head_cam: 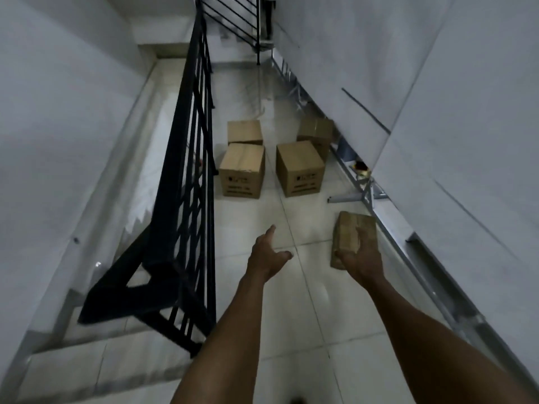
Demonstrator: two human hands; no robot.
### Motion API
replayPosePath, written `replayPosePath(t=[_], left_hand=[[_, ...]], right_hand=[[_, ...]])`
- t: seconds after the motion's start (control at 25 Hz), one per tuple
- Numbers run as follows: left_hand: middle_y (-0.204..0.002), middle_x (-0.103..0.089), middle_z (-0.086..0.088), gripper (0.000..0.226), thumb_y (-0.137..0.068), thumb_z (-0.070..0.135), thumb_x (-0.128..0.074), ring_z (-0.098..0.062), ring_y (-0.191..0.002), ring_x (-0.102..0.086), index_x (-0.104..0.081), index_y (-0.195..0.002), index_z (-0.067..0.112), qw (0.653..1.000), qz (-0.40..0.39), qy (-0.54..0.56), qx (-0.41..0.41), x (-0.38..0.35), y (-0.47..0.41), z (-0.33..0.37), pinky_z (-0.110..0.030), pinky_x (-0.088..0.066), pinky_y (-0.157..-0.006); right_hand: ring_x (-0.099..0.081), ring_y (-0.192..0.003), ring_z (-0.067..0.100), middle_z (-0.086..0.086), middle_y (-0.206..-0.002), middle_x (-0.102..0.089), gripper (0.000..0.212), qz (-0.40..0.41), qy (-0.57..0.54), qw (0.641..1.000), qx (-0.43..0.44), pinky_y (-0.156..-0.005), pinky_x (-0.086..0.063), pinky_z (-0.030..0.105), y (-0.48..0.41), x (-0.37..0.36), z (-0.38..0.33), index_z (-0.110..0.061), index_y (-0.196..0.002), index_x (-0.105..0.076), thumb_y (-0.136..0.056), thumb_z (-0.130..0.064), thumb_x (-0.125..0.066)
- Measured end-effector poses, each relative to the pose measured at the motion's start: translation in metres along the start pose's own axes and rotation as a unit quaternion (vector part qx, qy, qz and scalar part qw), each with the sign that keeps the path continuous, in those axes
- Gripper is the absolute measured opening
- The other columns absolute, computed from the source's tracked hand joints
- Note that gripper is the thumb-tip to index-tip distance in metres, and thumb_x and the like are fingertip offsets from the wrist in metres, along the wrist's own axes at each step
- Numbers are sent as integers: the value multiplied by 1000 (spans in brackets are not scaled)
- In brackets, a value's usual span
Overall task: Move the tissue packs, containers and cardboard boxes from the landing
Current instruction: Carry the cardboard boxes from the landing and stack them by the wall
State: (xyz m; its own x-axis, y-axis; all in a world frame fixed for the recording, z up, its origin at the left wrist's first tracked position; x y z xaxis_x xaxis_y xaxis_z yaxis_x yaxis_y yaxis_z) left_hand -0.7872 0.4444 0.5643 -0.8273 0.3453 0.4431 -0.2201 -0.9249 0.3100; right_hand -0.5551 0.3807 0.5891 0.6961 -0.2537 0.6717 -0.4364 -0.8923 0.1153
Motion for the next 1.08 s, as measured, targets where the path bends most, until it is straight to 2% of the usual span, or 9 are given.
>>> replayPosePath(t=[0.12, 0.24, 0.44, 0.6, 0.72, 0.84, 0.92, 1.0, 1.08], left_hand=[[-155, -30, -11, 91, -81, 31, -72, -27, -141, -33, -20, -156, 27, 999, -8, 24, 26, 2, -105, 36, -38, -34, -111], [-157, -27, -10, 89, -82, 31, -72, -27, -142, -30, -21, -156, 26, 998, 1, 57, 25, 13, -211, 74, -38, -32, -110], [-158, -30, -4, 87, -82, 28, -73, -24, -144, -30, -25, -155, 26, 992, 23, 128, 4, 45, -414, 136, -34, -31, -111], [-160, -26, -3, 88, -83, 32, -73, -25, -145, -28, -23, -155, 29, 988, 26, 147, 49, 74, -562, 154, -40, -30, -114], [-161, -24, -1, 86, -86, 31, -72, -25, -146, -26, -22, -155, 28, 986, 36, 143, 84, 88, -673, 161, -40, -29, -113], [-160, -26, -3, 87, -85, 33, -72, -26, -144, -29, -21, -155, 30, 990, 31, 112, 84, 81, -776, 160, -41, -32, -113], [-159, -28, -2, 88, -83, 39, -73, -28, -143, -31, -21, -154, 37, 989, 39, 100, 103, 64, -863, 144, -48, -34, -113], [-158, -30, 1, 87, -80, 44, -73, -26, -143, -32, -23, -151, 42, 987, 49, 98, 115, 39, -948, 123, -50, -34, -113], [-153, -35, 8, 81, -84, 36, -73, -18, -141, -34, -28, -152, 36, 986, 48, 108, 117, 2, -1033, 96, -40, -33, -114]], right_hand=[[-42, -132, 40, 21, -145, -43, 98, -6, 0, 1000, -11, -108, -36, 45, -118, 9, -18, -5, -148, -34, -69, -43, -75], [-44, -133, 34, 18, -146, -45, 94, -23, 13, 999, -24, -105, -37, 38, -232, 8, -50, -17, -153, -26, -78, -44, -77], [-44, -132, 34, 16, -149, -41, 93, -18, -19, 1000, -13, -104, -39, 41, -434, -9, -110, -19, -153, -27, -77, -33, -80], [-55, -119, 36, 19, -141, -49, 98, -35, -7, 998, -49, -99, -46, 45, -583, -46, -134, -23, -150, -28, -68, -48, -76], [-58, -112, 38, 19, -136, -52, 83, -59, 4, 998, -32, -94, -49, 45, -690, -69, -151, -16, -148, -34, -78, -31, -77], [-58, -113, 37, 20, -136, -53, 77, -75, 5, 997, -33, -92, -47, 39, -793, -96, -140, -11, -149, -32, -85, -24, -73], [-52, -123, 35, 18, -139, -52, 85, -90, 15, 995, -40, -92, -42, 34, -880, -126, -118, -12, -152, -26, -84, -26, -75], [-51, -125, 35, 19, -141, -51, 95, -115, 7, 992, -45, -94, -44, 35, -964, -165, -85, -13, -155, -19, -81, -27, -78], [-50, -127, 35, 17, -143, -49, 101, -138, 15, 988, -64, -96, -43, 36, -1047, -204, -41, -13, -156, -12, -81, -23, -79]])
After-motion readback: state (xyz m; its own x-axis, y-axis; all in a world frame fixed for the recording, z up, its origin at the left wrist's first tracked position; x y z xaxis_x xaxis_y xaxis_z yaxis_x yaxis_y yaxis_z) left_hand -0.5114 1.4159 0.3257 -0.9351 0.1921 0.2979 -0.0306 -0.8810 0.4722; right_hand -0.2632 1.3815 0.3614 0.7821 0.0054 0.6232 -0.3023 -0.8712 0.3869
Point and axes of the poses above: each hand's wrist, its own y-axis away from the middle knuckle, its own x-axis out of the back of the hand, z = x × y, the point moved 4 cm from there along -y, towards the middle knuckle
